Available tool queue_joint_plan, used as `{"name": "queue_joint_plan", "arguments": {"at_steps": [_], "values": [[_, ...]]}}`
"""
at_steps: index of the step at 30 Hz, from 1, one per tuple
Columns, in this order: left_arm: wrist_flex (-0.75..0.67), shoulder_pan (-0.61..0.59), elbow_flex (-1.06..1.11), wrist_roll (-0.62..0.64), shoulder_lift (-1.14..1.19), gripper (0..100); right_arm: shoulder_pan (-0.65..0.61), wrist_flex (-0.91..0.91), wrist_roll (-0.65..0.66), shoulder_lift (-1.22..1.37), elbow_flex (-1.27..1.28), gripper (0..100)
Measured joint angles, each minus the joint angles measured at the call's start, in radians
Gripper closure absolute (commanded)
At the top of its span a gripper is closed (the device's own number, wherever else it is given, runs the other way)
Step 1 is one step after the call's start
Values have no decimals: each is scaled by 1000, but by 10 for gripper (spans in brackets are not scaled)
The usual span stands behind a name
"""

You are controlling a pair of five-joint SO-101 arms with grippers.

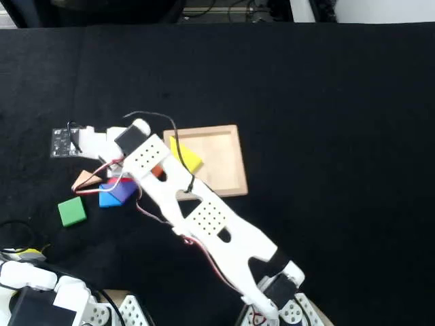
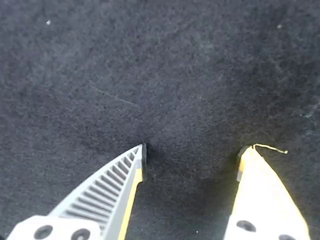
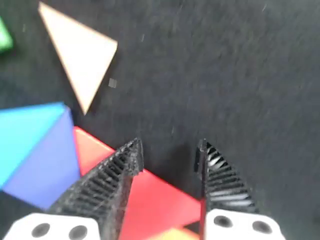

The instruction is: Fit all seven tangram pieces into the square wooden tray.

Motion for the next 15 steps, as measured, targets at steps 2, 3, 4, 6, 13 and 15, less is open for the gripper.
{"name": "queue_joint_plan", "arguments": {"at_steps": [2, 3, 4, 6, 13, 15], "values": [[0, 0, 0, 0, 0, 698, 21, 44, 0, -26, 0, 807], [0, 0, 0, 0, 0, 698, 35, 63, 0, -44, 2, 805], [0, 0, 0, 0, 0, 698, 52, 77, 2, -72, 2, 805], [0, 2, 2, 0, 0, 698, 83, 106, 2, -152, 2, 804], [-2, 9, 2, 2, 0, 698, 161, 152, 66, -384, 115, 691], [-2, 9, 2, 2, 0, 698, 172, 152, 120, -420, 226, 680]]}}
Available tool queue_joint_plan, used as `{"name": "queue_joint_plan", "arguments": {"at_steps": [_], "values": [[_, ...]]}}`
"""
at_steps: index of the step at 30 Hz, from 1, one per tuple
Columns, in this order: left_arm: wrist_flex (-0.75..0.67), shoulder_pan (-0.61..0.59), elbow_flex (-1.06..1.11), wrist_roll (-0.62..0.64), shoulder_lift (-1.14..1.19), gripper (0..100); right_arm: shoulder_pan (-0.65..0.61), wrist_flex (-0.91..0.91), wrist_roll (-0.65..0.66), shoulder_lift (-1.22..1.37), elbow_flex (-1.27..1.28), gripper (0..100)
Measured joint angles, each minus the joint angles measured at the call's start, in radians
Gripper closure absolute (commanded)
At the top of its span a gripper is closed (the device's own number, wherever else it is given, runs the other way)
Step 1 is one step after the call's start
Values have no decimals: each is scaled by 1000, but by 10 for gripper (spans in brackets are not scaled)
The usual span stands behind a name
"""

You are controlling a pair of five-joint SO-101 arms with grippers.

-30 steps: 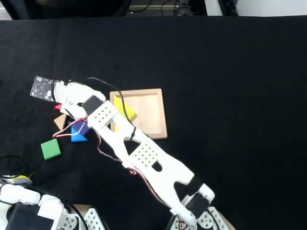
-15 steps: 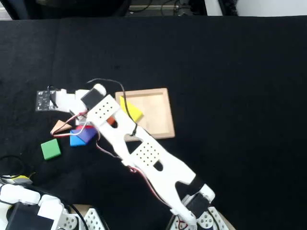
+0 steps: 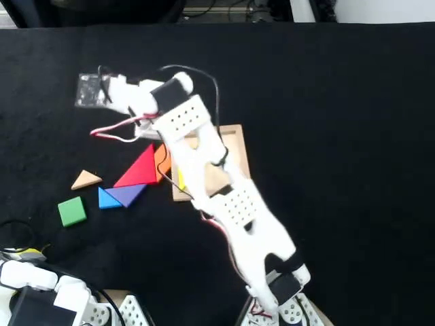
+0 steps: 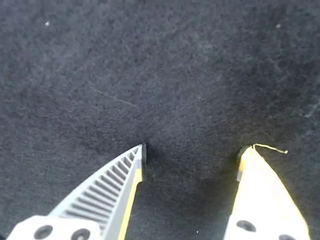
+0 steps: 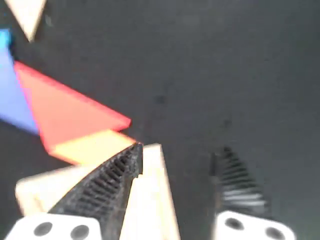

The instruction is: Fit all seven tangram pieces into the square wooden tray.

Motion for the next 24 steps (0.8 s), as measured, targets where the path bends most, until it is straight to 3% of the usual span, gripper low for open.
{"name": "queue_joint_plan", "arguments": {"at_steps": [11, 18, 24], "values": [[0, 0, 0, 0, 0, 698, -97, -18, 164, -365, 749, 680], [0, 0, 0, 0, 0, 698, -155, -311, 167, -466, 1097, 680], [0, 0, 0, 0, 0, 698, -190, -453, 167, -462, 1151, 680]]}}
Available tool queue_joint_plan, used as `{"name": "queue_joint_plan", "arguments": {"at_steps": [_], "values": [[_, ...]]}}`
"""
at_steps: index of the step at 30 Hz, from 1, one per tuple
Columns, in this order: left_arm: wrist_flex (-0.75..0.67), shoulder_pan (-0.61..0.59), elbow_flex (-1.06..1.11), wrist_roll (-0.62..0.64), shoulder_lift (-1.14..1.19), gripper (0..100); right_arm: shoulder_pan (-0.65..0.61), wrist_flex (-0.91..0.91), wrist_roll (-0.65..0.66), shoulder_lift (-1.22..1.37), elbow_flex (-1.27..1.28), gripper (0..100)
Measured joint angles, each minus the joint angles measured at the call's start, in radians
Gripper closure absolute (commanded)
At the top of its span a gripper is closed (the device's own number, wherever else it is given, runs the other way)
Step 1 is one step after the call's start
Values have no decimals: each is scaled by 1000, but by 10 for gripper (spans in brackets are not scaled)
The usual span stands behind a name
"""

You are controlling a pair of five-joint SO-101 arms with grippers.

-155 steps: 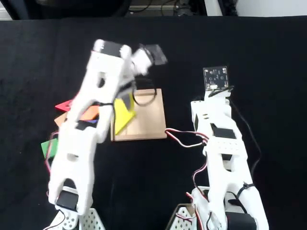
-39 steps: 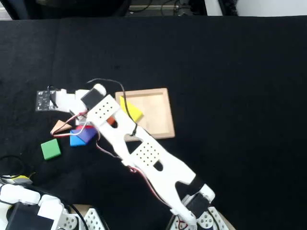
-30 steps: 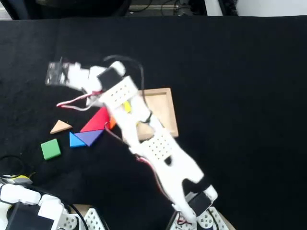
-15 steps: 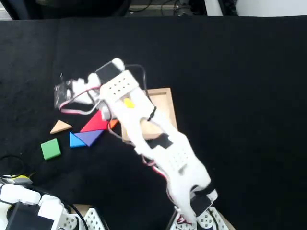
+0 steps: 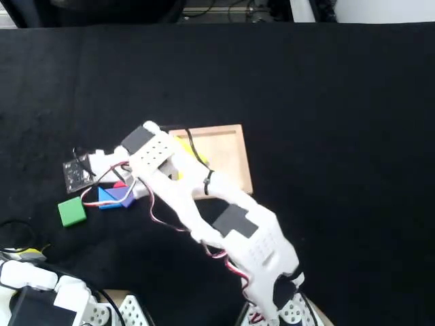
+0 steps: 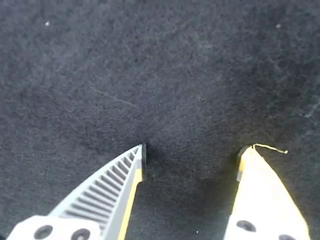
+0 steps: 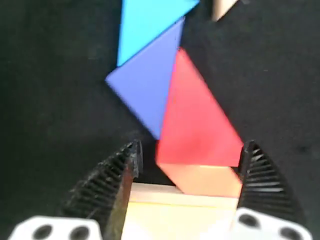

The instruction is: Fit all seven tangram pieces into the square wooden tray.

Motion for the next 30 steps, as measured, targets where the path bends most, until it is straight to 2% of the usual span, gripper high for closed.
{"name": "queue_joint_plan", "arguments": {"at_steps": [11, 24, 30], "values": [[0, 0, 2, 0, 0, 698, 2, -15, 3, 92, -2, 680], [0, 0, 2, 0, 0, 698, 5, -26, 106, 127, -9, 680], [0, 0, 2, 0, 0, 698, 2, -21, 132, 190, -87, 681]]}}
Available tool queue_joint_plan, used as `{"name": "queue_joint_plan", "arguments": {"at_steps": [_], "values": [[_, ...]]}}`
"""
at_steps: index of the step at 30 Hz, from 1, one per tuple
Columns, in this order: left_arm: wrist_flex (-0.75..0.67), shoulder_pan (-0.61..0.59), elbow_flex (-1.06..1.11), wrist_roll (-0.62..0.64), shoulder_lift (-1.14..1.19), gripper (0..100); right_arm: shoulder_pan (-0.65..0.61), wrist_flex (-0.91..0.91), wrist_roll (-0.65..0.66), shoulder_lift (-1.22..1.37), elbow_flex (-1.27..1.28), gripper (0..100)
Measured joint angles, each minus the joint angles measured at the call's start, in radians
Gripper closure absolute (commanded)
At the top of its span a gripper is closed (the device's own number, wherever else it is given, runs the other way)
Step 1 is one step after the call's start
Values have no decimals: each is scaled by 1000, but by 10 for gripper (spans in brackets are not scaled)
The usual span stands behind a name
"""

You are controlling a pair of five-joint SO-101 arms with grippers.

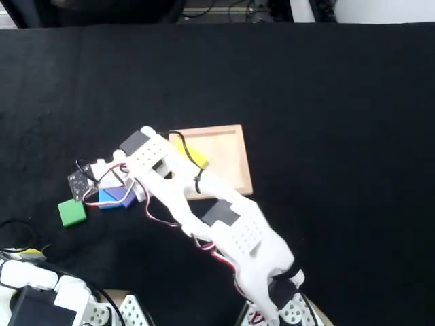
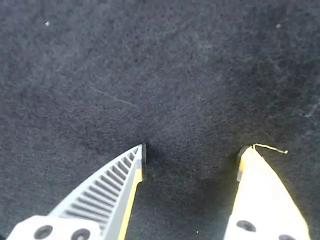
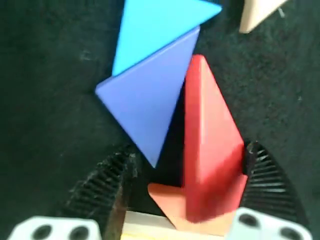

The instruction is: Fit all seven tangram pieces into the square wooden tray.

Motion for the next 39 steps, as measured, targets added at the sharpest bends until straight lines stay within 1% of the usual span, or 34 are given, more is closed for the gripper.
{"name": "queue_joint_plan", "arguments": {"at_steps": [1, 3, 8, 9, 13, 17, 20, 23, 25, 28, 30, 31, 33, 36, 39], "values": [[0, 0, 0, 0, 0, 698, 2, 9, 11, 8, -17, 688], [0, 0, 0, 0, 0, 698, 2, 29, 31, 21, -40, 738], [0, 0, 0, 0, 0, 698, 2, 55, 61, 46, -92, 960], [0, 0, 0, 0, 0, 698, 3, 55, 61, 46, -94, 989], [0, 0, 0, 0, 0, 698, 6, 37, 61, 46, -94, 953], [0, 0, 0, 0, 0, 698, 17, 37, 61, 46, -101, 952], [0, 0, 0, 0, 0, 698, 21, 54, 61, 54, -153, 952], [0, 0, 0, 0, 0, 698, 31, 118, 61, 57, -249, 953], [0, 0, 0, 0, 0, 698, 49, 196, 61, 57, -348, 953], [0, 0, 0, 0, 0, 698, 95, 334, 55, 57, -552, 953], [0, 0, 0, 0, 0, 698, 132, 436, 40, 57, -721, 983], [0, 0, 0, 0, 0, 698, 153, 460, 21, 57, -804, 989], [0, 0, 0, 0, 0, 698, 204, 473, -57, 55, -937, 988], [0, 0, 0, 0, 0, 698, 288, 474, -141, 37, -974, 988], [0, 0, 0, 0, 0, 698, 359, 474, -157, -20, -878, 988]]}}
